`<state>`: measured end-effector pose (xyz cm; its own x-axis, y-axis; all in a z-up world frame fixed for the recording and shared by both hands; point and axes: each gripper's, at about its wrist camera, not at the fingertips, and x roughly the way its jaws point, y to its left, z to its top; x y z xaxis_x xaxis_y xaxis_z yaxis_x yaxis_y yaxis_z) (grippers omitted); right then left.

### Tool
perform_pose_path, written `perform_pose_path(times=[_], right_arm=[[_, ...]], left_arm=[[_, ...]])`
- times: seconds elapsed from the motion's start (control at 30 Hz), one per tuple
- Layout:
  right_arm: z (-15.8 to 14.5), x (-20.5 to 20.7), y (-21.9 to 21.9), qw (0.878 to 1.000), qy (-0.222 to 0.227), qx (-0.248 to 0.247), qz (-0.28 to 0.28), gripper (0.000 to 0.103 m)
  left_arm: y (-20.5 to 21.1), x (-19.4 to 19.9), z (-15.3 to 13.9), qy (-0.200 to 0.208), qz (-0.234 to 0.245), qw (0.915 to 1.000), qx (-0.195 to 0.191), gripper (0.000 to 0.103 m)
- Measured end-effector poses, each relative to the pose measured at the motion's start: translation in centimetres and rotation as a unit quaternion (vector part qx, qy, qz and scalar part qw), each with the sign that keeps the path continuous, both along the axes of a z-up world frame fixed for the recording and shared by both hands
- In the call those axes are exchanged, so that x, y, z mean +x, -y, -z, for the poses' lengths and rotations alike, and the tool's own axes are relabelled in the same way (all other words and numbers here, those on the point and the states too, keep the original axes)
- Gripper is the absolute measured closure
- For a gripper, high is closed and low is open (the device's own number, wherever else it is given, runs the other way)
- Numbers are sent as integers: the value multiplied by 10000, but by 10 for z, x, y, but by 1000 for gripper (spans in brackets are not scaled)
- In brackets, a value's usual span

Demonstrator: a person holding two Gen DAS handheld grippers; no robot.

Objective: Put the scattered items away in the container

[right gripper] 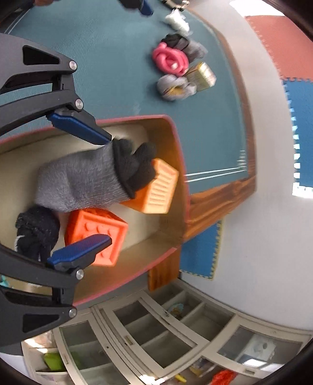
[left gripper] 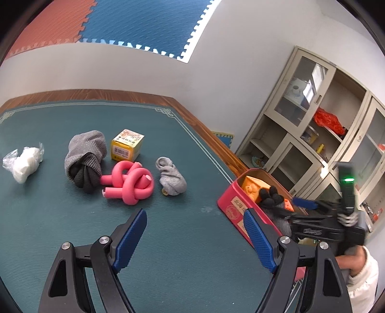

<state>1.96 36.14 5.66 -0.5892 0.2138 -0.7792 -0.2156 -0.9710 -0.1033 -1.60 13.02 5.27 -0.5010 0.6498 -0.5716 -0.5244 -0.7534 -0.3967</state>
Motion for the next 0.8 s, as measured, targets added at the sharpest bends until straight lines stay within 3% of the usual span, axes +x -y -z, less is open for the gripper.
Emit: perform_pose_path(times=[0.3, 0.57, 0.8], right_arm=[[-43, 16, 43, 9915, -1195, -288, -436, 23], [-24, -11, 66, 9859, -1146, -1011, -681, 23], [-15, -22, 82, 9831, -1086, -1207, -841, 23]], left_arm=[[17, -13, 0, -201, -321, 9984, -428, 19], [62, -36, 5, -295, -824, 9921, -901, 19], [103, -53, 18, -127, -1219, 9865, -1083, 19]])
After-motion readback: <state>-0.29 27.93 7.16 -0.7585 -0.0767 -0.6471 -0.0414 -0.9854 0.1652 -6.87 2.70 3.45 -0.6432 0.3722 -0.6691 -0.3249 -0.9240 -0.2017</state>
